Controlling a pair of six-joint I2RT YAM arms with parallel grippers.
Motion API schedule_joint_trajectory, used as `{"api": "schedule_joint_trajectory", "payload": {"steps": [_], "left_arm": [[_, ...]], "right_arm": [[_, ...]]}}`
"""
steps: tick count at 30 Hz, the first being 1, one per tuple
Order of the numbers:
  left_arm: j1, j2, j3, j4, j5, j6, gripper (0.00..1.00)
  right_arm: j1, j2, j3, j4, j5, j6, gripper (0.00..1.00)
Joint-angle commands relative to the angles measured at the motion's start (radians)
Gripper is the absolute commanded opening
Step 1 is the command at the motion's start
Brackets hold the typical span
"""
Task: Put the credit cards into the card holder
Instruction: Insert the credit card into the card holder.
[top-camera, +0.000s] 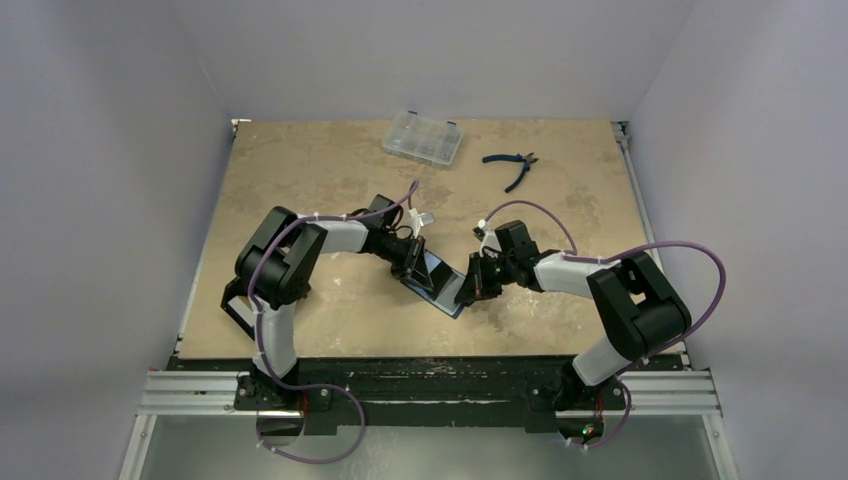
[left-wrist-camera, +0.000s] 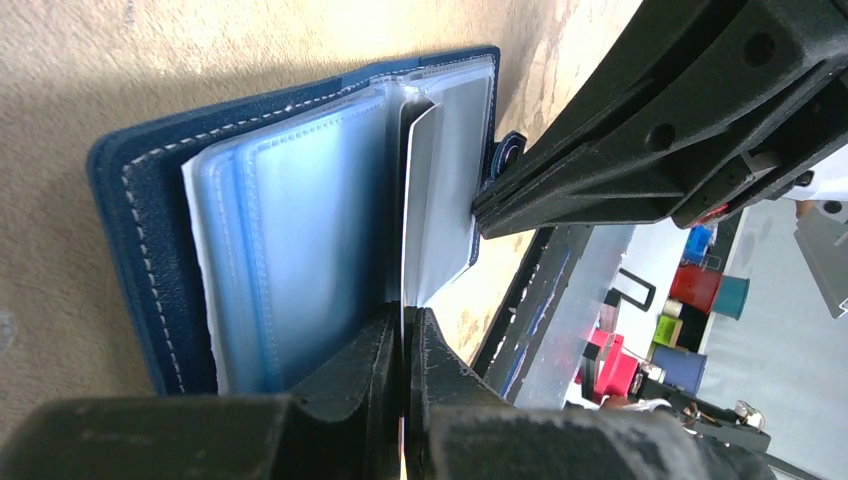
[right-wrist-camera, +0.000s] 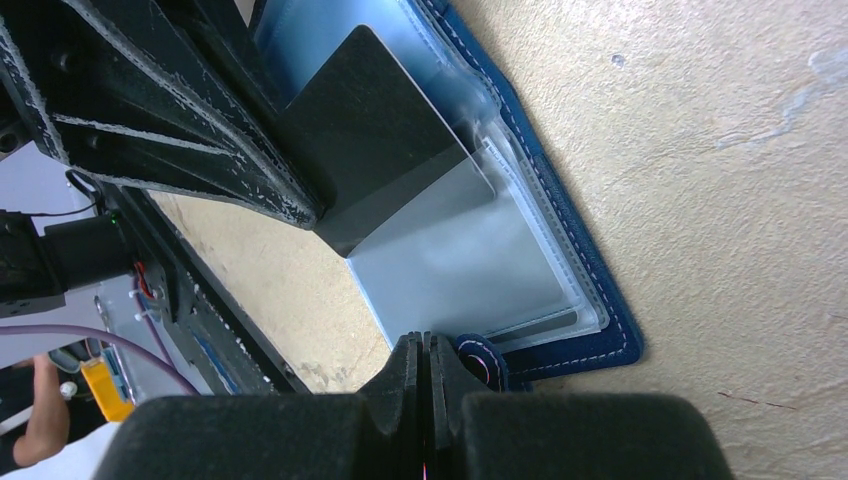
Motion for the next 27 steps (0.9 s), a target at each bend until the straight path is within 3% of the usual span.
{"api": "schedule_joint_trajectory", "payload": {"steps": [1, 9, 27], "left_arm": [[-0.011, 0.026, 0.025, 0.04, -0.044, 0.0, 0.0], [-0.009, 0.04, 0.065, -0.025, -0.082, 0.059, 0.0], [-0.031, 0.034, 0.015, 0.0, -0.046, 0.043, 0.0]], "right_arm": [[-0.005, -0.005, -0.025, -0.009, 0.064, -0.044, 0.0], [-0.004, -0.006, -0.028, -0.01, 0.061, -0.043, 0.0], [-0.004, -0.004, -0.018, -0.01, 0.053, -0.042, 0.0]]}}
